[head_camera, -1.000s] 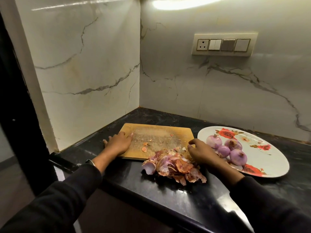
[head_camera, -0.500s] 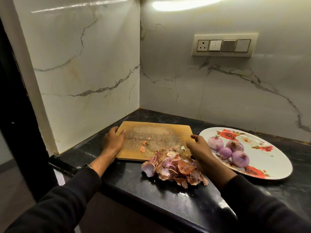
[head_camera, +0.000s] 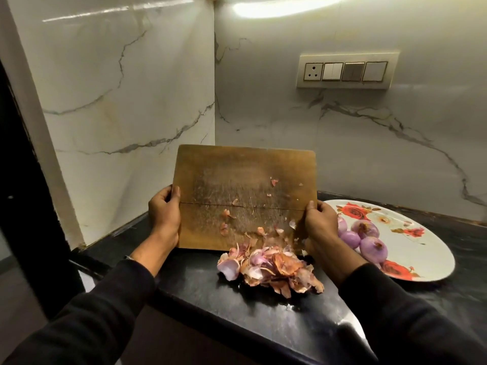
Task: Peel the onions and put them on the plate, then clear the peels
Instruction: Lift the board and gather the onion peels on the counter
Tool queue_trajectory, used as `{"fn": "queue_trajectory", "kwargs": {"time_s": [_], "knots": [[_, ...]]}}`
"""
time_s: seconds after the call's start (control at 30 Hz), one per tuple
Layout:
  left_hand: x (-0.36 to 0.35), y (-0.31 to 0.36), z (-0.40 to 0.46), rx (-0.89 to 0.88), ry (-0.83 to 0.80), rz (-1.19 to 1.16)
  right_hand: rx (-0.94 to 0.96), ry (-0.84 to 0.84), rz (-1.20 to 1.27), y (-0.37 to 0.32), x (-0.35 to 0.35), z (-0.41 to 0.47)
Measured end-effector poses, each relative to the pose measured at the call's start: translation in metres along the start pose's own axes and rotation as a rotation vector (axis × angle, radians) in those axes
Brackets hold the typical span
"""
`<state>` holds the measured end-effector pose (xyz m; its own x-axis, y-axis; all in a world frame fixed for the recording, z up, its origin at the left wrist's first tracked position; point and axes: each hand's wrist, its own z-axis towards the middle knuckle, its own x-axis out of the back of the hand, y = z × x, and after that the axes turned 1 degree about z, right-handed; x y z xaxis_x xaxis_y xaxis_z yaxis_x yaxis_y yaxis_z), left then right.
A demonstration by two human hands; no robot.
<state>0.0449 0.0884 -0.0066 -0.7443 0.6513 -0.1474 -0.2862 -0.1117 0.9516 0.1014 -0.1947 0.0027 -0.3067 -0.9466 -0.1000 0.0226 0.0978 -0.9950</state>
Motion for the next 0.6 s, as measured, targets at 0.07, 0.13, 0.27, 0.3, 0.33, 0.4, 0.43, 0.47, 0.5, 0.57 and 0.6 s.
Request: {"fn": "queue_trajectory", "kwargs": {"time_s": [0.07,0.13,0.27,0.3,0.33,0.4,0.43,0.47,0.5,0.57,0.6], "knots": [[0.000,0.004,-0.003,-0.034,-0.025,-0.032,0.017,-0.028,0.037,-0.002,0.004,0.002],[0.001,0.007,-0.004,-0.042,-0.062,-0.081,0.077,-0.054,0.045,-0.004,0.008,0.002],[0.009,0.011,0.000,-0.029,-0.118,-0.127,0.235,-0.117,-0.045,-0.001,0.019,0.006],[0.011,0.009,0.002,-0.028,-0.133,-0.123,0.259,-0.142,-0.057,0.001,0.021,0.007],[0.014,0.008,0.004,-0.027,-0.148,-0.117,0.273,-0.168,-0.065,0.002,0.023,0.007],[0.017,0.006,0.007,-0.027,-0.176,-0.106,0.287,-0.212,-0.070,0.002,0.026,0.008],[0.018,0.005,0.007,-0.026,-0.183,-0.108,0.303,-0.224,-0.076,0.002,0.028,0.009],[0.019,0.006,0.008,-0.026,-0.183,-0.118,0.326,-0.230,-0.078,0.001,0.030,0.009],[0.020,0.007,0.010,-0.027,-0.180,-0.128,0.346,-0.230,-0.074,0.001,0.031,0.009],[0.021,0.009,0.011,-0.037,-0.173,-0.132,0.372,-0.232,-0.052,0.002,0.032,0.010],[0.021,0.009,0.011,-0.043,-0.177,-0.127,0.377,-0.242,-0.049,0.002,0.031,0.010]]}}
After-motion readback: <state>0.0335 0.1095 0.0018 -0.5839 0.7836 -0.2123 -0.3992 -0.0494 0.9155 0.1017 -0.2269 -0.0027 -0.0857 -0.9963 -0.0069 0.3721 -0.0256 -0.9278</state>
